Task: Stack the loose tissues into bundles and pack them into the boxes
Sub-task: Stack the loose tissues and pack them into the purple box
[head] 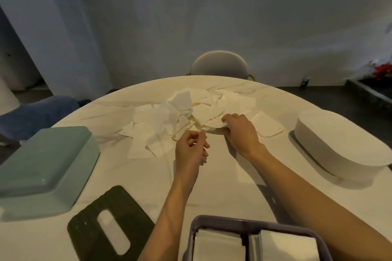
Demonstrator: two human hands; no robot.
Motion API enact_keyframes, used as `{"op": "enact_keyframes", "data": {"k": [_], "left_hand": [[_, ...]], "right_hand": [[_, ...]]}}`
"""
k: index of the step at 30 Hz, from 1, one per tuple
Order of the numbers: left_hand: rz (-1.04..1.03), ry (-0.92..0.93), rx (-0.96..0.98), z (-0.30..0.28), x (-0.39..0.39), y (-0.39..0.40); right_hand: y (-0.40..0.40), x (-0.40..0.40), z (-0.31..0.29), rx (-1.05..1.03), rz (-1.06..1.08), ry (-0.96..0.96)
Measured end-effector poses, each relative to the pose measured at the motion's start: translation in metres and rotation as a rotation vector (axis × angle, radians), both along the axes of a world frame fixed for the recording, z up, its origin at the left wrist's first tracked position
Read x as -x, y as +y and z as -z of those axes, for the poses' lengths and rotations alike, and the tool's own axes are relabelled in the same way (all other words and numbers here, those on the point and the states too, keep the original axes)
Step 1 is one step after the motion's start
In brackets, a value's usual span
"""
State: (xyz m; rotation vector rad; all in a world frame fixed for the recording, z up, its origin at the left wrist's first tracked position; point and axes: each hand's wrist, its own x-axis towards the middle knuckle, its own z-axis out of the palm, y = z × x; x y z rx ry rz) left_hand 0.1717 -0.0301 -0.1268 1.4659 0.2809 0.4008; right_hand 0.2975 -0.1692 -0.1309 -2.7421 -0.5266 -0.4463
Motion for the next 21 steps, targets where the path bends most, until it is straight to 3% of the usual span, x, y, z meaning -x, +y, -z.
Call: {"op": "enact_keyframes", "data": {"k": [9, 12, 16, 18, 21], "left_hand": [[0.016, 0.015, 0.063, 0.001, -0.002, 0.007], [0.023, 0.029, 0.068, 0.001, -0.003, 0.007], [0.038, 0.024, 0.092, 0.000, -0.004, 0.008], [0.072, 0.029, 0.135, -0.005, -0.001, 0.007], [0.218, 0.128, 0.348, -0.013, 0.001, 0.005]], "right_hand": [[-0.016, 0.034, -0.037, -0.188, -0.024, 0.009], [-0.026, 0.047, -0.064, -0.335, -0.054, 0.107], [-0.045, 0.049, -0.088, -0.590, -0.171, 0.059], [-0.052, 0.054, -0.099, -0.638, -0.215, 0.142], [-0.059, 0.069, -0.117, -0.727, -0.460, 0.457]]}}
